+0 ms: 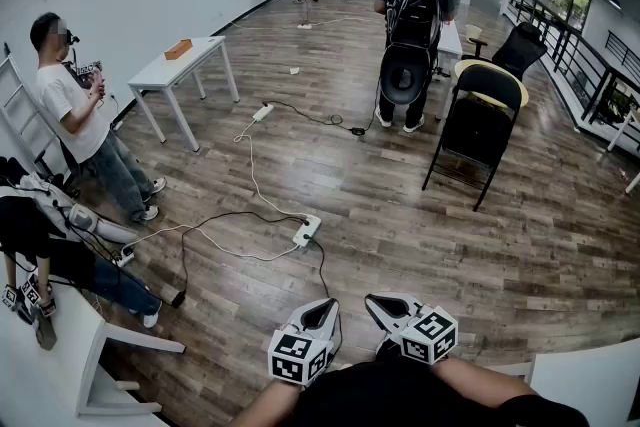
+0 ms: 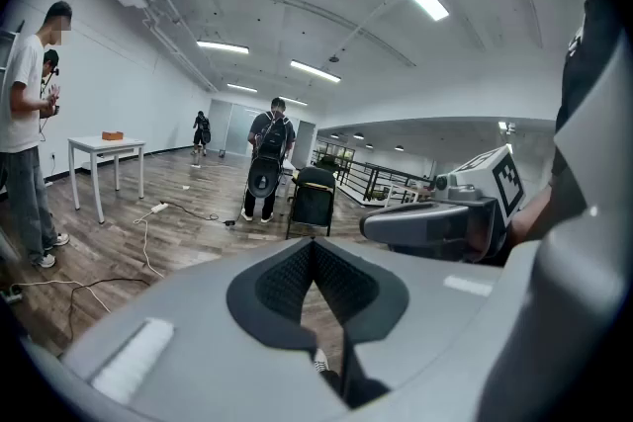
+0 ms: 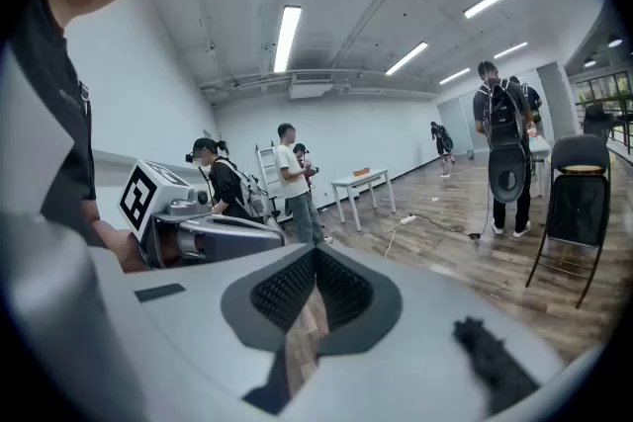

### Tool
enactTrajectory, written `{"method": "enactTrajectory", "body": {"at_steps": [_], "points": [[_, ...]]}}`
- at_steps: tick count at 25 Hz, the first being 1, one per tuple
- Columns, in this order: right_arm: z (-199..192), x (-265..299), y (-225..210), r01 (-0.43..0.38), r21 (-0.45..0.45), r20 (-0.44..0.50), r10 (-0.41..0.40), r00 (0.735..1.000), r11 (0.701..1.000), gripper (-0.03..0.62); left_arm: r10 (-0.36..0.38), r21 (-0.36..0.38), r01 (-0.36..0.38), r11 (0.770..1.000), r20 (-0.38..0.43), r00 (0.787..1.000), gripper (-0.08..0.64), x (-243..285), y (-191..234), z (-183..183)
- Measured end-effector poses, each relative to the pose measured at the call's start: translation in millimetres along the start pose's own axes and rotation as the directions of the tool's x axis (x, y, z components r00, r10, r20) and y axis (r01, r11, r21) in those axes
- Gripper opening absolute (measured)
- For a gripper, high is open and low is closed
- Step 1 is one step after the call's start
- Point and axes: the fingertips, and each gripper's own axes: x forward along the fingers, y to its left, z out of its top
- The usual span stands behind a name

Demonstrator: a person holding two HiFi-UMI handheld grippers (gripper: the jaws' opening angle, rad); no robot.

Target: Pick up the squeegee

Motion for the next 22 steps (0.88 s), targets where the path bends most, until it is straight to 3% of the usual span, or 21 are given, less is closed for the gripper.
{"method": "enactTrajectory", "body": {"at_steps": [15, 22], "points": [[-3.4, -21.0, 22.0, 0.065, -0.012, 0.017, -0.064, 0.998, 0.998, 0.006, -0.055, 0.019, 0.055, 0.998, 0.001, 0.999, 0.008, -16.6, -16.3, -5.0], [-10.7, -53.2, 14.6, 0.171, 0.015, 0.031, -0.171, 0.985, 0.985, 0.006, -0.127, 0.041, 0.128, 0.991, -0.018, 0.992, 0.008, -10.1, -41.5, -11.1]]}}
